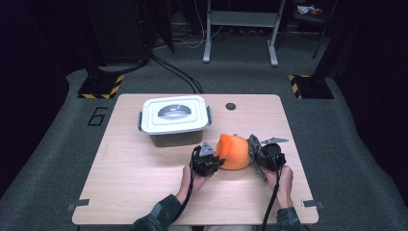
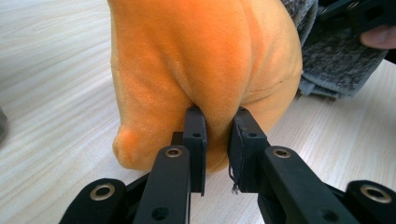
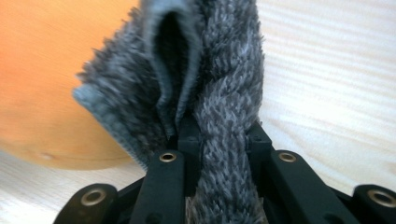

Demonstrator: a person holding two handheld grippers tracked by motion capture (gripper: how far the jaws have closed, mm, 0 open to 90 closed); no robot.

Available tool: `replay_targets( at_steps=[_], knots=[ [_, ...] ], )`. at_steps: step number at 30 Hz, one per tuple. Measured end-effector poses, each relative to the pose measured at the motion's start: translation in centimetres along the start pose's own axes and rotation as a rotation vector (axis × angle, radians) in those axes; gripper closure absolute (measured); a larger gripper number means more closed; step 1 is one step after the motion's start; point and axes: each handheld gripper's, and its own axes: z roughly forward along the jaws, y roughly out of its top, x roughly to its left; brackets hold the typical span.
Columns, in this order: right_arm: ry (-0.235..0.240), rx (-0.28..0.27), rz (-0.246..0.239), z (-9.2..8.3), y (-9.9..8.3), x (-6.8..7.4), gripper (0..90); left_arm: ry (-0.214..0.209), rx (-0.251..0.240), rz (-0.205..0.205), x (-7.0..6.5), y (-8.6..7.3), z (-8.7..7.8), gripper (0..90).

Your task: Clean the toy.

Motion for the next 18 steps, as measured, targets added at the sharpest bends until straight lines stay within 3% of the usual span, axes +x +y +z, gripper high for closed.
replay_targets(
  at_steps=[4, 9, 13, 18],
  knots=[
    [0.007, 0.035, 0.011, 1.1, -0.4, -0.3, 74.5, 0.001, 0.002, 0.001, 0.0, 0.0, 0.0, 78.3],
    [0.014, 0.039, 0.003, 1.6, -0.7, -0.5, 74.5, 0.002, -0.006, -0.013, 0.1, -0.2, -0.1, 78.3],
    [0.000, 0.030, 0.002, 0.6, -0.7, -0.6, 74.6, 0.009, 0.000, -0.012, 0.3, -0.3, -0.1, 78.3],
    [-0.021, -0.036, 0.012, -2.2, -0.3, -0.7, 74.6, 0.018, -0.004, -0.023, 0.4, -0.5, -0.1, 78.3]
  ],
)
